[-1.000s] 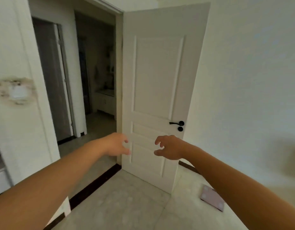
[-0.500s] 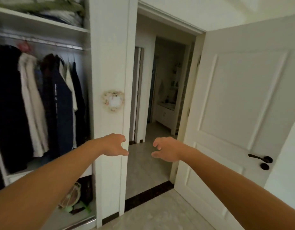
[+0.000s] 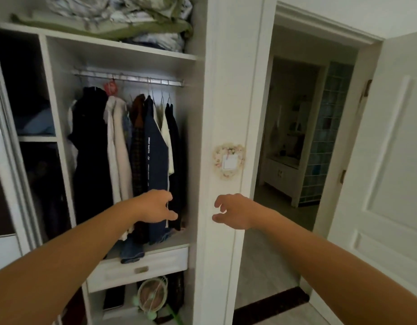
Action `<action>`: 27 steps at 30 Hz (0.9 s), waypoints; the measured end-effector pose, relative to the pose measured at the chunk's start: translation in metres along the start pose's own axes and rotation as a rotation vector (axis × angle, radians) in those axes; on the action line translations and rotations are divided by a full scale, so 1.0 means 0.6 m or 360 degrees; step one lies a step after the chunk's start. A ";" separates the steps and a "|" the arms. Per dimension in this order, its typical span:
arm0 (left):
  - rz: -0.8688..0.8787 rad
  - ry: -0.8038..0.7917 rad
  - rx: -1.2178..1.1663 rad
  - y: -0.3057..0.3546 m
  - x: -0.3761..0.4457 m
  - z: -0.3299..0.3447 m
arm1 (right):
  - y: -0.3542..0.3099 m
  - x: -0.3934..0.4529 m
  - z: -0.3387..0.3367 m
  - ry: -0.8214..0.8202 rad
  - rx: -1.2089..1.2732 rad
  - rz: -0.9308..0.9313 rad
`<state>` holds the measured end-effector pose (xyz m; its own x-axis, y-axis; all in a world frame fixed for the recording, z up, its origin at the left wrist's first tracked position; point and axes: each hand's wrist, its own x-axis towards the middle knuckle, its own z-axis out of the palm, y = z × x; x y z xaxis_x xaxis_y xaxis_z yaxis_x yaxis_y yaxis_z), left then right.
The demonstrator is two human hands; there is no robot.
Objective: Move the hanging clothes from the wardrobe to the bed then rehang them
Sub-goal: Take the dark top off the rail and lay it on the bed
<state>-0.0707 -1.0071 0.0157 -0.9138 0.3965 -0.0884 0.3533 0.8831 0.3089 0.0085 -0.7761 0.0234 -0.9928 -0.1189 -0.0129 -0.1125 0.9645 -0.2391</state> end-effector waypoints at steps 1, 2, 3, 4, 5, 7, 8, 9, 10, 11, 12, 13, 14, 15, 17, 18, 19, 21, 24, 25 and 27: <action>-0.0016 0.0015 -0.0011 -0.019 0.015 -0.007 | -0.006 0.028 0.001 -0.0008 -0.0021 -0.0018; -0.0029 0.0028 -0.0018 -0.037 0.030 -0.015 | -0.011 0.057 0.000 -0.0016 -0.0038 -0.0038; -0.0043 0.0033 -0.0022 -0.053 0.047 -0.021 | -0.017 0.085 -0.001 -0.0023 -0.0059 -0.0060; -0.0055 0.0041 -0.0029 -0.068 0.064 -0.027 | -0.021 0.113 -0.002 -0.0031 -0.0080 -0.0086; -0.0069 0.0046 -0.0040 -0.084 0.084 -0.033 | -0.026 0.141 -0.004 -0.0042 -0.0100 -0.0108; -0.0098 0.0069 -0.0060 -0.114 0.126 -0.046 | -0.030 0.200 -0.006 -0.0040 -0.0125 -0.0150; -0.0106 0.0089 -0.0068 -0.128 0.148 -0.053 | -0.029 0.233 -0.005 -0.0029 -0.0117 -0.0170; -0.0116 0.0109 -0.0073 -0.139 0.169 -0.060 | -0.028 0.265 -0.006 -0.0015 -0.0095 -0.0188; -0.0130 0.0130 -0.0075 -0.148 0.188 -0.070 | -0.028 0.297 -0.008 -0.0004 -0.0080 -0.0205; -0.0145 0.0141 -0.0086 -0.155 0.206 -0.080 | -0.028 0.329 -0.012 -0.0001 -0.0082 -0.0222; -0.0154 0.0149 -0.0101 -0.162 0.225 -0.090 | -0.029 0.360 -0.018 -0.0005 -0.0089 -0.0242; -0.0155 0.0163 -0.0117 -0.168 0.243 -0.101 | -0.032 0.390 -0.026 -0.0012 -0.0084 -0.0260; -0.0157 0.0178 -0.0132 -0.174 0.262 -0.113 | -0.035 0.420 -0.036 -0.0005 -0.0059 -0.0276; -0.0150 0.0199 -0.0162 -0.180 0.281 -0.126 | -0.040 0.447 -0.049 0.0023 -0.0030 -0.0292; -0.0142 0.0251 -0.0211 -0.194 0.323 -0.149 | -0.050 0.498 -0.077 0.0103 0.0037 -0.0311; -0.0141 0.0272 -0.0219 -0.199 0.344 -0.161 | -0.053 0.524 -0.089 0.0136 0.0061 -0.0303; -0.0127 0.0302 -0.0224 -0.204 0.363 -0.174 | -0.057 0.548 -0.102 0.0162 0.0070 -0.0296; -0.0098 0.0340 -0.0263 -0.211 0.404 -0.201 | -0.063 0.598 -0.129 0.0224 0.0037 -0.0276; -0.0070 0.0334 -0.0254 -0.222 0.464 -0.243 | -0.077 0.674 -0.173 0.0397 0.0008 -0.0213; -0.0060 0.0357 -0.0197 -0.225 0.481 -0.256 | -0.082 0.697 -0.188 0.0451 0.0007 -0.0190; -0.0011 0.0412 -0.0115 -0.232 0.513 -0.281 | -0.095 0.741 -0.213 0.0532 0.0000 -0.0149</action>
<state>-0.4353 -1.0503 0.1053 -0.9403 0.3049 0.1514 0.3400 0.8618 0.3765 -0.4314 -0.8540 0.1552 -0.9366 -0.1231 0.3280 -0.2037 0.9531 -0.2241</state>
